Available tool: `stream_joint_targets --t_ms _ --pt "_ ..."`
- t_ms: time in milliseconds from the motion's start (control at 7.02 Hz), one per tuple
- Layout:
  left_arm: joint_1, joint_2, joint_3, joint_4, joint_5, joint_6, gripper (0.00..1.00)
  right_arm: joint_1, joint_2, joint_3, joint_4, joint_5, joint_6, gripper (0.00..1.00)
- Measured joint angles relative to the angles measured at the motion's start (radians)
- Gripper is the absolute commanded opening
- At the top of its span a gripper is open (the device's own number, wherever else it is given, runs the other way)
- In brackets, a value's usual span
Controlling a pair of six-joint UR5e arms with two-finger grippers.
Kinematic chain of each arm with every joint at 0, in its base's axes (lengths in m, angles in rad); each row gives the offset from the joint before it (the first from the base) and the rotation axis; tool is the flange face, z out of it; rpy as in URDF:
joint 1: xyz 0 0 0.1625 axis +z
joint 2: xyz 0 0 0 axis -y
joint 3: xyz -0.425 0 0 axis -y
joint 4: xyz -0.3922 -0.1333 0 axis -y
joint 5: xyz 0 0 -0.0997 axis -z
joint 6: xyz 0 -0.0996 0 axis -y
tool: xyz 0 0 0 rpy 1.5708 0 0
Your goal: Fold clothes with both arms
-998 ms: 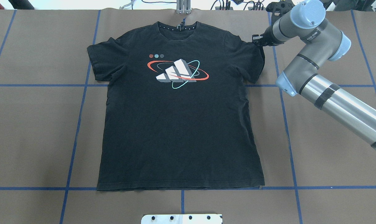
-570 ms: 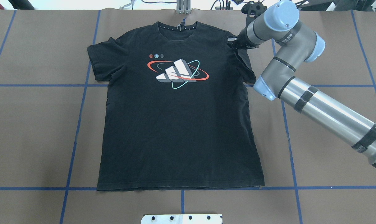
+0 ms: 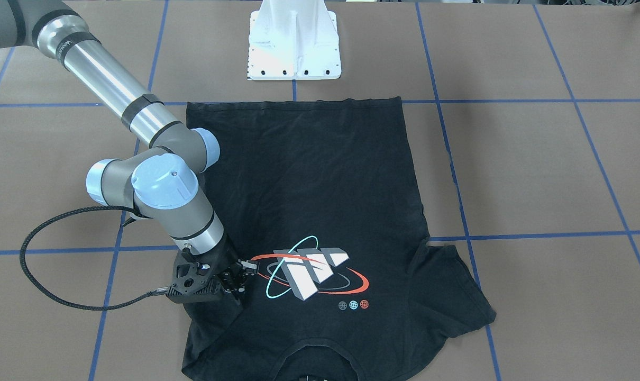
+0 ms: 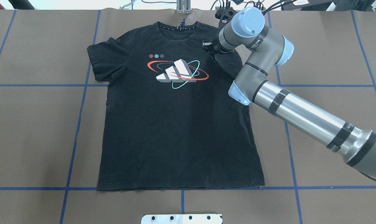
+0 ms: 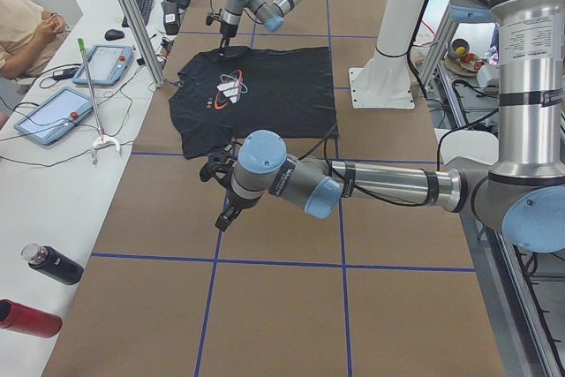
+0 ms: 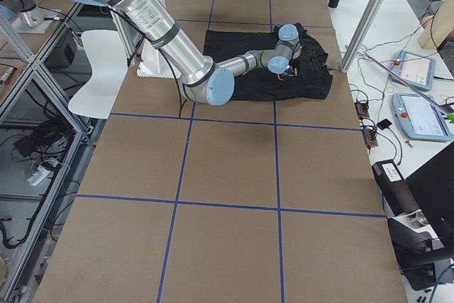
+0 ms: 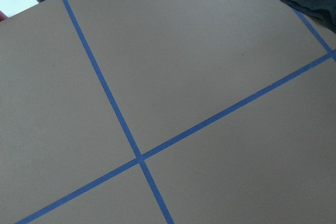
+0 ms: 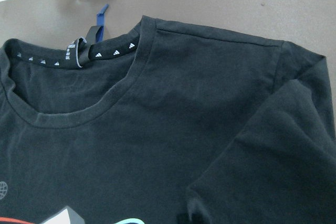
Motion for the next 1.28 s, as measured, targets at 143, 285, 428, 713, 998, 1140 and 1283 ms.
stream_joint_targets --t_ms 143,285,428,713,998,1140,1283 --pt "0.003 -0.009 0.002 0.001 0.0 -0.001 1.0 -0.003 0.02 -0.031 0.0 -0.014 0.008 0.96" --pt "0.018 -0.036 0.013 0.002 0.001 -0.022 1.0 -0.008 0.045 -0.063 0.0 -0.026 0.035 0.98" --pt "0.056 -0.085 0.029 0.002 0.001 -0.09 1.0 -0.016 0.065 -0.082 0.0 -0.039 0.082 0.99" --pt "0.175 -0.22 0.052 0.003 0.001 -0.342 1.0 -0.028 0.077 -0.05 -0.006 -0.056 0.203 1.0" --pt "0.281 -0.38 0.127 -0.029 0.001 -0.527 1.0 -0.029 -0.026 0.154 -0.06 -0.047 0.251 1.0" --pt "0.332 -0.45 0.222 -0.092 0.003 -0.596 0.98 -0.031 -0.125 0.285 -0.074 -0.034 0.252 1.0" --pt "0.372 -0.524 0.375 -0.213 0.007 -0.647 0.97 -0.032 -0.215 0.397 -0.08 -0.011 0.252 1.0"
